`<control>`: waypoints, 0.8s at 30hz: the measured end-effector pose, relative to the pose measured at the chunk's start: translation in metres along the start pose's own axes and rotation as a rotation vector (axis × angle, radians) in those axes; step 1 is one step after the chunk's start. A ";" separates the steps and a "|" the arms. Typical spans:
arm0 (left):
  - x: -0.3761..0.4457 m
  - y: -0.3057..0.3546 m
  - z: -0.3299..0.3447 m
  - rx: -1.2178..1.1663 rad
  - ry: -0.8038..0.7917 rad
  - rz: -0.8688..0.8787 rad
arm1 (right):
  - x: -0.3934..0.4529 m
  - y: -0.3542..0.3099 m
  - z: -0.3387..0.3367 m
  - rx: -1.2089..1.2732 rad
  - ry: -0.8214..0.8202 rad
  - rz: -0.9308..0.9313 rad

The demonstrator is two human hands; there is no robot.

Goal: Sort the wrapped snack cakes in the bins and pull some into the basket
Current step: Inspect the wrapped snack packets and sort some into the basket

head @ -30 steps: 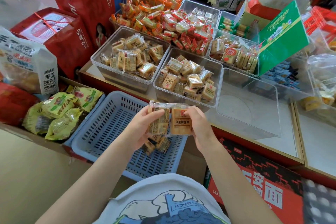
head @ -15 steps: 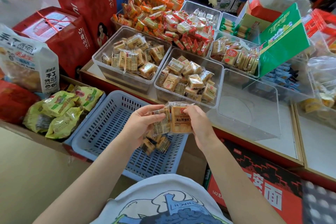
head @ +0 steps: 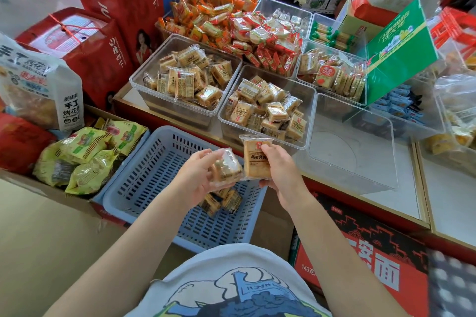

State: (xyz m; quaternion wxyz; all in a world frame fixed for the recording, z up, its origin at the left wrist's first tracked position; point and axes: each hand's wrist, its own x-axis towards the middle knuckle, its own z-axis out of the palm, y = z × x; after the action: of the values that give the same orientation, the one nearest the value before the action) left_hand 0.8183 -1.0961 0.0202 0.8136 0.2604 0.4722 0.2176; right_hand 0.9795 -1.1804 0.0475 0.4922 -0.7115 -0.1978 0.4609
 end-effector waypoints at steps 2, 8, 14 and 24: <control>-0.001 0.002 -0.002 -0.025 -0.051 -0.011 | 0.001 0.003 -0.001 -0.003 0.015 -0.013; -0.004 0.004 -0.006 -0.134 -0.116 0.009 | -0.003 0.007 -0.002 -0.044 -0.013 -0.065; -0.009 0.002 -0.009 0.099 -0.185 0.085 | -0.007 0.009 -0.003 0.009 -0.040 -0.118; -0.024 -0.003 0.008 0.248 -0.259 0.128 | -0.014 0.009 0.007 0.090 -0.144 -0.119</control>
State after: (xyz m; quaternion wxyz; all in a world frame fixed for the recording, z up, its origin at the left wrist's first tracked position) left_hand 0.8147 -1.1142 0.0370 0.8136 0.4142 0.3691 0.1737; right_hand 0.9648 -1.1908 0.0455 0.5344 -0.6408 -0.2537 0.4893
